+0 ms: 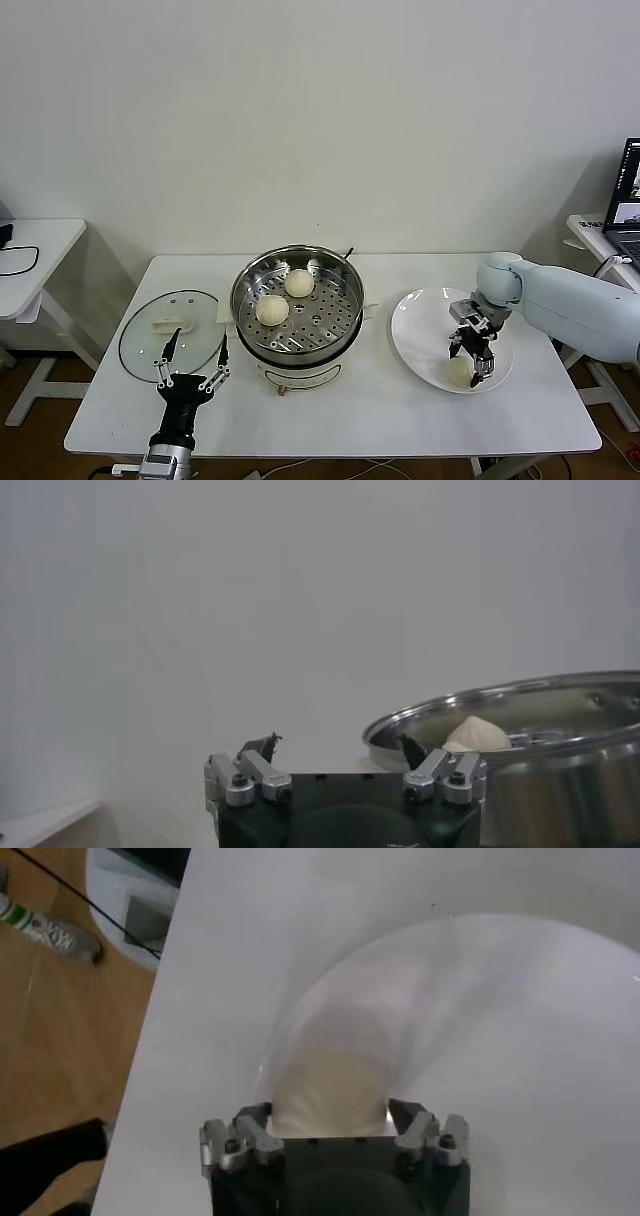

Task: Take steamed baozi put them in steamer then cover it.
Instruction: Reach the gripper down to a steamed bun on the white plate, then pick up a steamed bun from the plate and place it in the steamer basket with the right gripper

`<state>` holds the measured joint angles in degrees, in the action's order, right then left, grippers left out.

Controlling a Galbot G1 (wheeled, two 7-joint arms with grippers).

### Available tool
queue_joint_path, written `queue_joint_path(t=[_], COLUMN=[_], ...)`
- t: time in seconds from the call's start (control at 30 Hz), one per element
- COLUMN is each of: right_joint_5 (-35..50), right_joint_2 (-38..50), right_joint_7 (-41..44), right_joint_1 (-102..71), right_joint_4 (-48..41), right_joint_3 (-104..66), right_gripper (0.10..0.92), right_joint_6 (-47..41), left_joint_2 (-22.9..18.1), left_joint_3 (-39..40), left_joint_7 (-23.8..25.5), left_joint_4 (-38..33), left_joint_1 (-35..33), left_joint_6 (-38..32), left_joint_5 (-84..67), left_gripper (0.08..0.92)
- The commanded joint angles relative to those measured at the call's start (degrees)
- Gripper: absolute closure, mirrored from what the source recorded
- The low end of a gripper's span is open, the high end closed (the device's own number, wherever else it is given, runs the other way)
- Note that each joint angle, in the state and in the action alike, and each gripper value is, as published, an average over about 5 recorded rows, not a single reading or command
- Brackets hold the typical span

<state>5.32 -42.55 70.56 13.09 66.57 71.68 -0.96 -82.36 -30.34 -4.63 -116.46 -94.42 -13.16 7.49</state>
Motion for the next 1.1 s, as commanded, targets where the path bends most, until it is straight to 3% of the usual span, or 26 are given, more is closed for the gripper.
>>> queue_joint_path(t=[0.03, 0.27, 0.6, 1.1], right_joint_5=[0.46, 1.53, 3.35, -8.14], right_joint_2=[0.43, 0.60, -9.60, -21.44], right_joint_7=[-0.30, 0.00, -0.72, -5.53], right_joint_1=[2.14, 10.25, 28.25, 27.20], right_joint_4=[0.75, 3.02, 6.64, 17.65], right_joint_3=[0.42, -0.33, -0.43, -2.34], right_gripper=[0.324, 0.353, 0.363, 0.372], right_joint_6=[0.33, 4.02, 20.55, 34.71], left_joint_2=[0.00, 0.24, 0.46, 0.31], left_joint_3=[-0.02, 0.09, 0.44, 0.22], left_joint_7=[-0.01, -0.04, -0.05, -0.08], left_joint_4=[-0.11, -0.39, -1.04, -2.15], left_joint_1=[0.04, 0.13, 0.01, -0.47], left_joint_6=[-0.01, 0.07, 0.26, 0.25], left_joint_5=[0.01, 0.00, 0.01, -0.02], left_gripper=[0.177, 0.177, 0.177, 0.177])
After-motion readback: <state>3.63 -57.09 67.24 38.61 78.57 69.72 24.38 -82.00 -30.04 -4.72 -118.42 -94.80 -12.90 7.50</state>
